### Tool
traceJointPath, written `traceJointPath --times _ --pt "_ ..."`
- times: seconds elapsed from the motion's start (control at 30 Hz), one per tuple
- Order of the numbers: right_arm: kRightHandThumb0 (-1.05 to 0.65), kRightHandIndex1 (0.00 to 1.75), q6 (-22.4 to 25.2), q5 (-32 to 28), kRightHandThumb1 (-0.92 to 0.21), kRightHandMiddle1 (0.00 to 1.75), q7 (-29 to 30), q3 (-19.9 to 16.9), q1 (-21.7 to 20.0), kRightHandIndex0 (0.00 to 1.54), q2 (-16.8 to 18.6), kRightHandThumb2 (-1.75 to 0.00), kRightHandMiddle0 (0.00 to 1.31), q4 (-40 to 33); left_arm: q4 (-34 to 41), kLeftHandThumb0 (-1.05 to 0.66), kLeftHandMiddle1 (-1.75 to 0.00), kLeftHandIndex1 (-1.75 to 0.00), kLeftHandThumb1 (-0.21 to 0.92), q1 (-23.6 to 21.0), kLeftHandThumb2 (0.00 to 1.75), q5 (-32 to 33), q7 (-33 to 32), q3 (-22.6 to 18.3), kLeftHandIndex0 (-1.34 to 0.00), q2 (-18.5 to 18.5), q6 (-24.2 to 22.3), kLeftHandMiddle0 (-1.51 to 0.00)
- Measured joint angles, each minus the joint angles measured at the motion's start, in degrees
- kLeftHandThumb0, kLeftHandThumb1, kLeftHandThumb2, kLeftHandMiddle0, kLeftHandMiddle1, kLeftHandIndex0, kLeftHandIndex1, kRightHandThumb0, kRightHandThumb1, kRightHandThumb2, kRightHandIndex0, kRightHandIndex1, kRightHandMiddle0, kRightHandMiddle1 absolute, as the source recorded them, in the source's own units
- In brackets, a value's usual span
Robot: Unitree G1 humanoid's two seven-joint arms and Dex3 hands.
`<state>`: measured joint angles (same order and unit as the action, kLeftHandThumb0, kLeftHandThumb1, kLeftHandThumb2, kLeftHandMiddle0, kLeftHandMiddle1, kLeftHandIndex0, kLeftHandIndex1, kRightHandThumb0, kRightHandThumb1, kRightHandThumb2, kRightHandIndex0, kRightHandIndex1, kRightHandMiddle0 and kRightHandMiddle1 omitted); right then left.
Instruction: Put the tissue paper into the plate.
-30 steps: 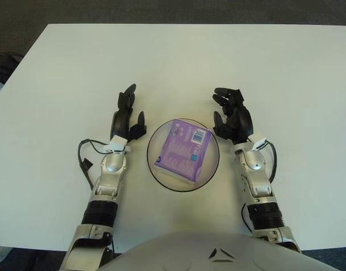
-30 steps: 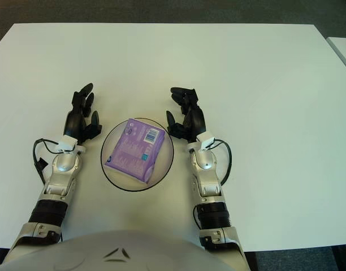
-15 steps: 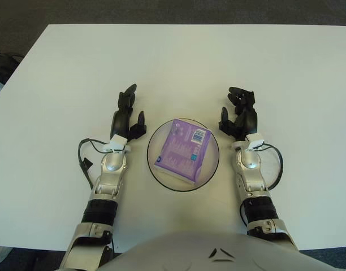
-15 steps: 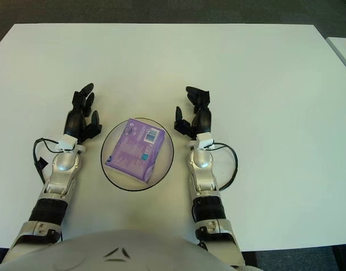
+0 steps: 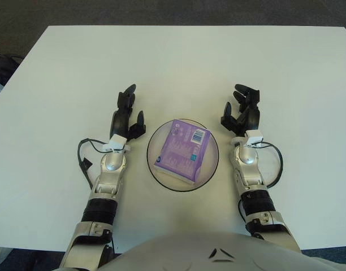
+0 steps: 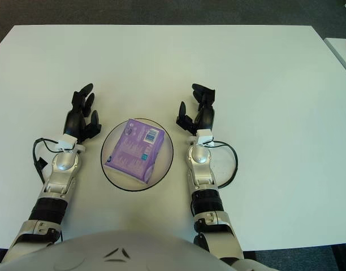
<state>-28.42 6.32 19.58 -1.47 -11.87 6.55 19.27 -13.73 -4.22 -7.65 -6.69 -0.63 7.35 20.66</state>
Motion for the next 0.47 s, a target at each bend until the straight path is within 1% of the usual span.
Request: traceJointPath --times 0.47 --pt "-0.35 0.92 -0.6 -0.67 -0.64 1.31 0.17 -0.96 -1.62 0.34 -0.01 -0.98 0.05 2.42 -0.1 -0.73 -0.08 -0.74 0.92 -0.09 0.86 -0.09 -0.06 -0.03 0.0 0.0 0.25 -0.32"
